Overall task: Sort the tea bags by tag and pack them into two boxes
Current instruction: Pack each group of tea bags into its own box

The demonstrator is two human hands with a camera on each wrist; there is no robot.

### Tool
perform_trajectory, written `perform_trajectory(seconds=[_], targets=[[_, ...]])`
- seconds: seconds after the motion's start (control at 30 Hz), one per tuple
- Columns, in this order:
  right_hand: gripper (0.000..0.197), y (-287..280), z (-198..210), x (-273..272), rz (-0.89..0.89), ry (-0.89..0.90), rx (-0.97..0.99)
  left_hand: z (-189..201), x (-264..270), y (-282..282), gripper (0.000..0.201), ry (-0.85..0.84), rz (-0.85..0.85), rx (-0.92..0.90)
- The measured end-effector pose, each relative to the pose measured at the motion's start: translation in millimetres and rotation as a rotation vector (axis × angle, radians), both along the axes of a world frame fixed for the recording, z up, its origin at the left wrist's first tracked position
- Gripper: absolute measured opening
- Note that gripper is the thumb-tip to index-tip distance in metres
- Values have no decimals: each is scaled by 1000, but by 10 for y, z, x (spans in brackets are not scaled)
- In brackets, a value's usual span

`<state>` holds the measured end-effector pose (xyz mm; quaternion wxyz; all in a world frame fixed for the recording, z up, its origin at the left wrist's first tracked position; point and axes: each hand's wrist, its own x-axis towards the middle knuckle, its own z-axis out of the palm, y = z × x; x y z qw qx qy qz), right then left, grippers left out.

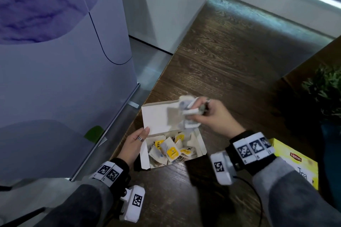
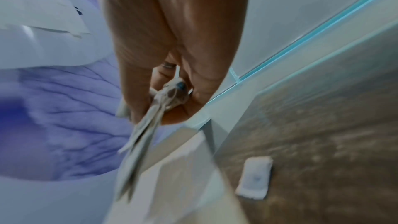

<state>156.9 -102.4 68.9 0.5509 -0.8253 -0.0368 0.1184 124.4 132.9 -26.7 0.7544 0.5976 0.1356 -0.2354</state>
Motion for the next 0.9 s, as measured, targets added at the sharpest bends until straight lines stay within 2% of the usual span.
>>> perform_trajectory(seconds=[0.07, 0.13, 0.2, 0.27, 0.3, 0.37, 0.47, 0.57, 0.7, 0.8, 0.9], targets=[[21, 219, -64, -117, 181, 100, -52, 5, -1, -7, 24, -6, -1, 0], [19, 347, -174, -202, 301, 127, -268, 5, -2, -7, 24, -10, 5, 5], [12, 388, -257, -257, 392, 53, -592, 9, -3, -4, 23, -8, 3, 7], [24, 373, -331, -322, 413, -63, -848, 10, -1, 2, 24, -8, -4, 9], [29, 357, -356, -362, 376, -109, -903, 11, -2, 4, 24, -8, -8, 9], [37, 327, -360, -435, 260, -183, -878, 8, -1, 6, 24, -6, -13, 13], [36, 312, -372, -515, 141, -274, -838, 0, -5, 8, 24, -7, -13, 5], [31, 296, -439, -554, 196, -225, -941, 1, -4, 11, 24, -1, -22, 11], [12, 343, -455, -585, 152, -353, -1013, 5, -10, 14, 25, 8, -29, 18], [20, 481, -456, -582, 130, -355, -992, -2, -15, 10, 25, 9, -21, 10], [27, 616, -540, -604, 246, -299, -1016, 18, -17, 6, 25, 8, -22, -5]])
